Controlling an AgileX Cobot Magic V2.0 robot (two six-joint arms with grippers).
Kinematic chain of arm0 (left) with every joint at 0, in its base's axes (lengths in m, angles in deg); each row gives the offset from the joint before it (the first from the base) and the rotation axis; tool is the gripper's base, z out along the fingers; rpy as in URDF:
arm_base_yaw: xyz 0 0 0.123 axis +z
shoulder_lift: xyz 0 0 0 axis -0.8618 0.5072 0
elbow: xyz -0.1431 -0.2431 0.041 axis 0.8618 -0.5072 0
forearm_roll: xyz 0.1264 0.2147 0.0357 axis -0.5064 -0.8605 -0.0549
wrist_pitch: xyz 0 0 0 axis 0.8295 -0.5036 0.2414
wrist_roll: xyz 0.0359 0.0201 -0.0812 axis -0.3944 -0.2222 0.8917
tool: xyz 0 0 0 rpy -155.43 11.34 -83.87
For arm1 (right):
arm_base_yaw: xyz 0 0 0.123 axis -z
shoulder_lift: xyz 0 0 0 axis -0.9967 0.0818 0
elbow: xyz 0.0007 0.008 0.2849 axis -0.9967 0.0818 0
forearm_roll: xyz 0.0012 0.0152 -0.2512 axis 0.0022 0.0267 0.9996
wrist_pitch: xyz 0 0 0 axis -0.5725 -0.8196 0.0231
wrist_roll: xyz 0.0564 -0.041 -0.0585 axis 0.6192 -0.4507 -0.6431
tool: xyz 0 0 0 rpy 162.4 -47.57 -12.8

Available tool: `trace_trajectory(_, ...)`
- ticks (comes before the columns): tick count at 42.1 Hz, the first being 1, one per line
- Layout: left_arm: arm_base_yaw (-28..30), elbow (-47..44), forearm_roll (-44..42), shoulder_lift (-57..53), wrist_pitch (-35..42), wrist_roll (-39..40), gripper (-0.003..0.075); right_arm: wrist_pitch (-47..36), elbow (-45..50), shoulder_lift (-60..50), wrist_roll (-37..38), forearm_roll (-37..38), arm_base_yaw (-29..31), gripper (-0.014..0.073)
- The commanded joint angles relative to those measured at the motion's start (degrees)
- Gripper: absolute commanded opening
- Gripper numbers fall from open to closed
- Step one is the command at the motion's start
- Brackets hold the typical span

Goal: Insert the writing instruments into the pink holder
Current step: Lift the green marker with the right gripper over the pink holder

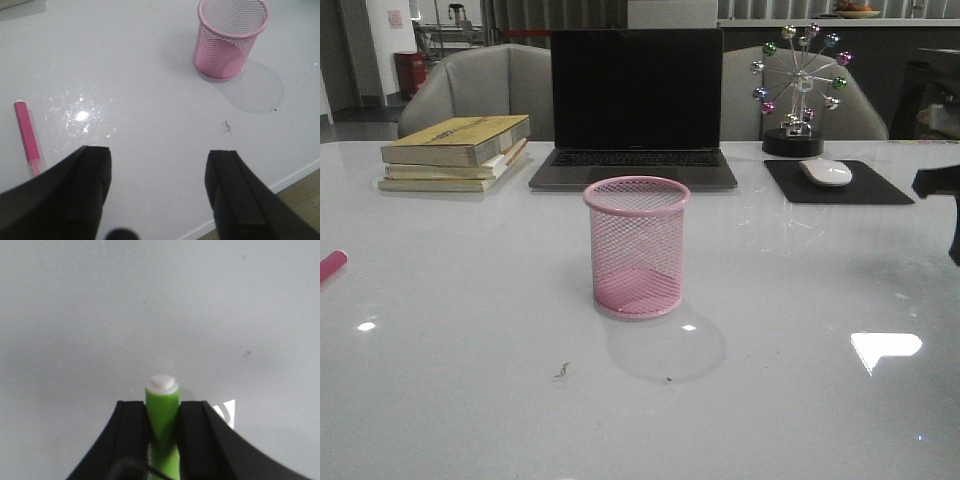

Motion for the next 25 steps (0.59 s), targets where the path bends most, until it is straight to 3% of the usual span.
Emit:
trace_trajectory(1, -0.5, 1.6, 0.2, -0.3, 3.8, 0.0, 0.0454, -8.1, 2.0, -9.9, -0.4, -2.5, -1.3, 0.0163)
trace_trajectory(15, -0.5, 1.6, 0.2, -0.3, 3.9, 0.0, 0.0454, -44.8, 21.5, -33.1, -1.9, -2.6, -16.9, 0.0163)
trace_trajectory(25, -0.5, 1.6, 0.2, -0.3, 4.0, 0.0, 0.0454, -66.1, 28.5, -35.6, -1.8, -0.7, -33.2, 0.0163)
